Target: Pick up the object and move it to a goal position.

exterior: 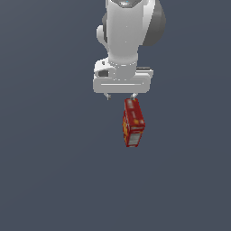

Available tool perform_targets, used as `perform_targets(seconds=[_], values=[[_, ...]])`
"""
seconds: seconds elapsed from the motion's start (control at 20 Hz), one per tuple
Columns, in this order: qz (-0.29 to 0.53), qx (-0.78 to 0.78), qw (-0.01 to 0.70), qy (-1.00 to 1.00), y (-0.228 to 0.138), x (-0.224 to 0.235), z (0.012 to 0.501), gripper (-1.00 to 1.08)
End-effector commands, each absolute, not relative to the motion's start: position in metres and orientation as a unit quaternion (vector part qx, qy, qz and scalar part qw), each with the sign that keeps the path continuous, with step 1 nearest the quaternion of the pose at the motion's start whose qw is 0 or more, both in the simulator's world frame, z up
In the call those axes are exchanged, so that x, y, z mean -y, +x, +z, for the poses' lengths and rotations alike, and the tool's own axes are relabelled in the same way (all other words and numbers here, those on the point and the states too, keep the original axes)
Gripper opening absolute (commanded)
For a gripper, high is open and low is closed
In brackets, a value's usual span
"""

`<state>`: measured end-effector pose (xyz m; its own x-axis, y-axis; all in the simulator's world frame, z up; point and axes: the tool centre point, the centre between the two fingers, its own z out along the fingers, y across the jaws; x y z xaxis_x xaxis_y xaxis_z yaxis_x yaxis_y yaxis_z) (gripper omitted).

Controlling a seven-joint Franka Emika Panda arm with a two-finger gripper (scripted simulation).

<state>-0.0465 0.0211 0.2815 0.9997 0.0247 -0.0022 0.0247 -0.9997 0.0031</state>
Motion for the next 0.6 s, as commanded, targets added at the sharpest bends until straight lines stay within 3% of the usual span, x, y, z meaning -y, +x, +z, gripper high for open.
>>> perform_targets(seconds=[0.0, 0.55], values=[[-0.001, -0.027, 0.001, 1.000, -0.042, -0.043, 0.267, 1.00], [-0.001, -0.049, 0.000, 0.999, -0.037, -0.079, 0.243, 1.00]])
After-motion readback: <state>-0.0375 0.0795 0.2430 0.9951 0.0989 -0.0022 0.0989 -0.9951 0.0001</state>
